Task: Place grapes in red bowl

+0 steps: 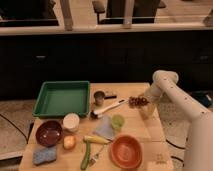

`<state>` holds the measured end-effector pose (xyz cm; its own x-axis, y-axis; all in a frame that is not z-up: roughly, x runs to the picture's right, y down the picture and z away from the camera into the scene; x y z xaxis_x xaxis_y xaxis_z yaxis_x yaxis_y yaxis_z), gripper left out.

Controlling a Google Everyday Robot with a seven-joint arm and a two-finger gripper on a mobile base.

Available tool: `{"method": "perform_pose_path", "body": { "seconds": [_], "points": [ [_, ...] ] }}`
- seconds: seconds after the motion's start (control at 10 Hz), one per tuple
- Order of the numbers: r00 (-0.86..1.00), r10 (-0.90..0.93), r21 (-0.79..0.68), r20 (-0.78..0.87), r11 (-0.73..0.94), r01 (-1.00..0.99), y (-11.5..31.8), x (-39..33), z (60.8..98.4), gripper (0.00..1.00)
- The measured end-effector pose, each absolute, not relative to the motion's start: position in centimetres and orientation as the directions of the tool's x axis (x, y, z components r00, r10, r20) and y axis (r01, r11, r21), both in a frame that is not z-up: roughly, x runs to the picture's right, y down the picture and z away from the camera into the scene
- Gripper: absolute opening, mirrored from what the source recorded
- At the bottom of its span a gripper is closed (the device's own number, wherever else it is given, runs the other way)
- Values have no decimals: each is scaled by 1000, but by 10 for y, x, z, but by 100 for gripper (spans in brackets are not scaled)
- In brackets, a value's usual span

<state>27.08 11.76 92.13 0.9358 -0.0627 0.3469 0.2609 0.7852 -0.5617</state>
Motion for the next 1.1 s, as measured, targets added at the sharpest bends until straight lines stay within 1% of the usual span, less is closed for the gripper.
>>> {"method": "perform_pose_path", "body": {
  "seconds": [1.1],
  "points": [
    [932,-53,-586,359,764,269,126,273,923,80]
  ]
}}
